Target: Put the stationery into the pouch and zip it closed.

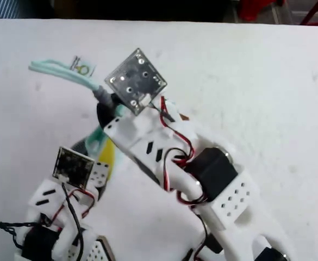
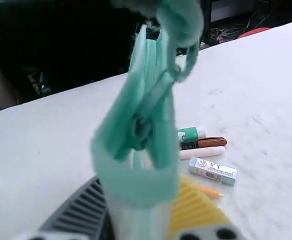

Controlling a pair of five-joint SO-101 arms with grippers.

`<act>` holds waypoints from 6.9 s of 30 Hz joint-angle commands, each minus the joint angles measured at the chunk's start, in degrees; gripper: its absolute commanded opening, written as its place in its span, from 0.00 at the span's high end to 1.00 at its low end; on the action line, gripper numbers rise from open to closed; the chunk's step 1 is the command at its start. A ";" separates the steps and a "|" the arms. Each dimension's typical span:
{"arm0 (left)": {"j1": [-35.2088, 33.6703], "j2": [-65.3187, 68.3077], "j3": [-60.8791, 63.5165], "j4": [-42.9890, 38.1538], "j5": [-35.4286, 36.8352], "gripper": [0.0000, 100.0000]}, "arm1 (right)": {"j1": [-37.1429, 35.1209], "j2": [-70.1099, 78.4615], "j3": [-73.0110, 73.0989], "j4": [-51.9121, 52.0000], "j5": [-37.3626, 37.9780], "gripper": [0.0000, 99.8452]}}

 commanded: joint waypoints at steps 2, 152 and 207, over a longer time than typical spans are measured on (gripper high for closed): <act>-0.40 0.13 -3.08 3.08 7.82 0.77 | 0.40 -1.80 0.26 -1.71 0.09 0.98; -1.98 0.13 0.44 2.20 2.73 0.98 | 20.70 16.31 1.05 -30.64 -5.98 0.98; -10.86 0.13 -1.14 -3.60 4.66 0.98 | 27.21 23.08 -8.79 22.46 7.12 0.83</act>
